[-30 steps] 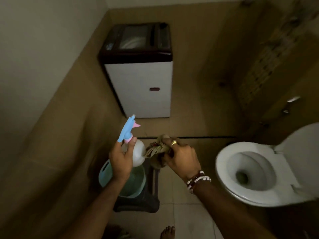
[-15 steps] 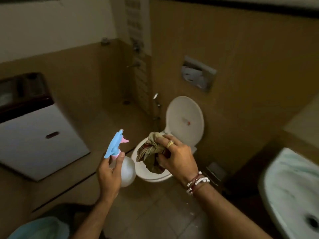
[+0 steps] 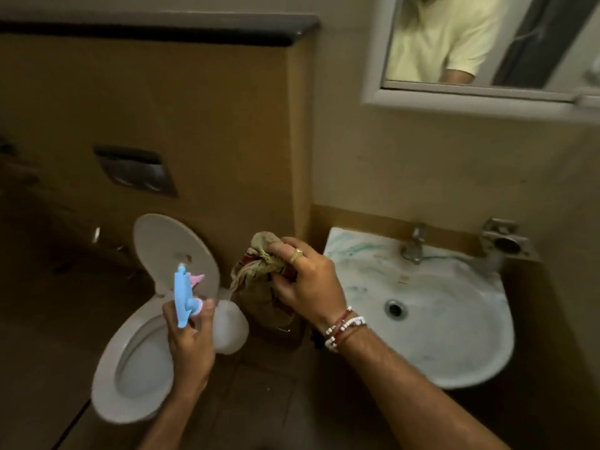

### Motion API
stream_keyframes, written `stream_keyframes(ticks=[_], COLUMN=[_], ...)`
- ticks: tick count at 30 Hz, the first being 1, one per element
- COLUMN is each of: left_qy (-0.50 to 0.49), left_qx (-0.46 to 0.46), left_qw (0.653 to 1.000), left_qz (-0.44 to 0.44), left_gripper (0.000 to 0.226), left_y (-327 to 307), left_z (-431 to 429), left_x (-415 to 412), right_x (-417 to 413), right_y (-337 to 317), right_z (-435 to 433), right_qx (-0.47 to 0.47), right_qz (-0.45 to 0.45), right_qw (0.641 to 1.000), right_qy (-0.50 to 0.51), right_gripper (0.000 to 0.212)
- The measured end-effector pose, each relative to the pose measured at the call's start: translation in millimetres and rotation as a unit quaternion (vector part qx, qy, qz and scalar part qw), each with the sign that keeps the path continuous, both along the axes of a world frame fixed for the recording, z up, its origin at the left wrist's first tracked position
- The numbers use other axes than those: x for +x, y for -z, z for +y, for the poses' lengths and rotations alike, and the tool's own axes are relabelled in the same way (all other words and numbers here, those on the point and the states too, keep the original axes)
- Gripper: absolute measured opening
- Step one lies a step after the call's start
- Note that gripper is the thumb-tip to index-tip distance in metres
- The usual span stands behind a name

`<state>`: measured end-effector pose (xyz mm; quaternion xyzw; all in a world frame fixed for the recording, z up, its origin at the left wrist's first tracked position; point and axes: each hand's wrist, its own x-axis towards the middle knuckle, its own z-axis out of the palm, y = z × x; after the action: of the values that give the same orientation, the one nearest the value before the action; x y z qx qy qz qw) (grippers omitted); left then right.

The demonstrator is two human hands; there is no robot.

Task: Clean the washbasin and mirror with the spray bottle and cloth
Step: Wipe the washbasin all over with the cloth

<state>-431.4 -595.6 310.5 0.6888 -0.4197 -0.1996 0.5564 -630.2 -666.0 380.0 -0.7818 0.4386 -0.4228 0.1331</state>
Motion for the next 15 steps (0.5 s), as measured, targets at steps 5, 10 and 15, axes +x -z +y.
stream_keyframes(ticks=[5,10,15], left_qy=[0.118,0.227,0.327], left_qx=[0.006,0.027,0.053], left_qw=[0.993,0.973,0.942], left_qz=[0.022,0.039,0.054], left_gripper=[0.036,0.030,0.040], left_y=[8,21,20], left_z=[-61,-123,-176], left_x=[-45,-75,-99], right_x=[-54,-92,-114], right_y=[18,32,40], right_z=[-31,-62,-92], right_qx=[0.016,0.025,0.021], right_qz=[-0.006,-0.006,-0.019], right_qw=[0.995,0.982,0.961], right_qy=[0.098,0.185,0.274], right_gripper=[0.052,0.048,0.049])
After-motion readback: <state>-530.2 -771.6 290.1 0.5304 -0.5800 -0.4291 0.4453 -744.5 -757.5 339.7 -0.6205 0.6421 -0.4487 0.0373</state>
